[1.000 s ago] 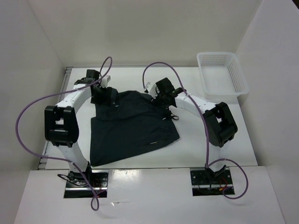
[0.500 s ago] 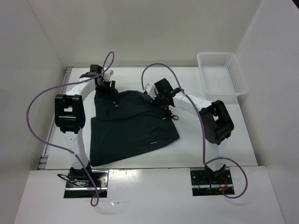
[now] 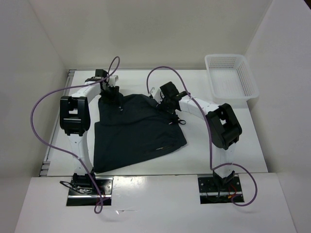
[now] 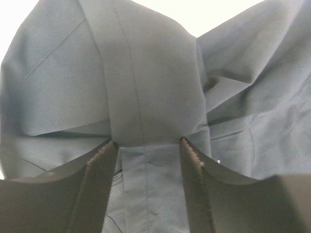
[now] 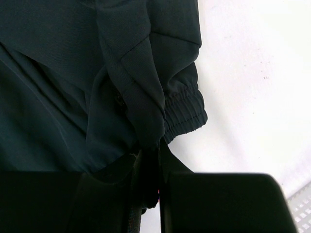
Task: Fold and stack the shorts
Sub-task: Flatten the shorts out
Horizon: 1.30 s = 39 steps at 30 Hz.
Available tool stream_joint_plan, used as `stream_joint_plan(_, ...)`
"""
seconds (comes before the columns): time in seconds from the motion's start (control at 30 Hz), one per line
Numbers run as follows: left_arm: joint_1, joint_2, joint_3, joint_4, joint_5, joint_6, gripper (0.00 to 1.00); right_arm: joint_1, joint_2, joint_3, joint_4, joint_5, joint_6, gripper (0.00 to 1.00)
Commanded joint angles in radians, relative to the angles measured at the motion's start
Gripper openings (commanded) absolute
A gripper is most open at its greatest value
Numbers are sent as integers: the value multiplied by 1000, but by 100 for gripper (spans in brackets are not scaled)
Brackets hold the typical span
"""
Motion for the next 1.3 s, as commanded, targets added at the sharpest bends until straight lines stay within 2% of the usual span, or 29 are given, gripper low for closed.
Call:
stream_joint_plan(0.0,7,-1,17,1,-17,4,59,-3,14,43,12,8,-5,0)
stream_joint_plan(0.07,7,9,27,1,-29,4,50,-3,14,43,12,8,-5,0)
stream_joint_plan(0.1,7,9,27,1,-29,4,40,-3,14,43,12,18,-5,0)
stream_joint_plan(0.2,7,-4,47,1,-49,4,20,-3,14,43,21,31,-15,0)
stream_joint_plan(0.23,7,-17,58,1,-49,4,10,-3,14,43,30,44,-15,0)
stream_joint_plan(0.3,7,-40,69,1,-49,4,0,-3,14,43,40,64,-15,0)
stream_joint_plan(0.47,7,-99,104,-45,-38,4,0,-3,14,97,40,104,-24,0)
stream_joint_plan(0.6,31,-168,181,-68,-78,4,0,-58,5,143,40,117,-24,0)
stream_joint_plan(0.8,58,-223,339,-106,-133,4,0,-130,-13,118,51,140,-58,0)
stream_joint_plan(0.9,58,-258,359,-140,-133,4,0,-130,-24,118,60,140,-67,0)
stream_joint_plan(1.03,67,-332,350,-140,-192,4,0,-141,-61,127,126,240,-67,0)
stream_joint_plan(1.13,67,-389,317,-161,-225,4,0,-160,-61,213,87,241,-41,0)
stream_joint_plan(1.27,58,-507,170,-212,-201,4,0,-161,-122,177,78,250,-41,0)
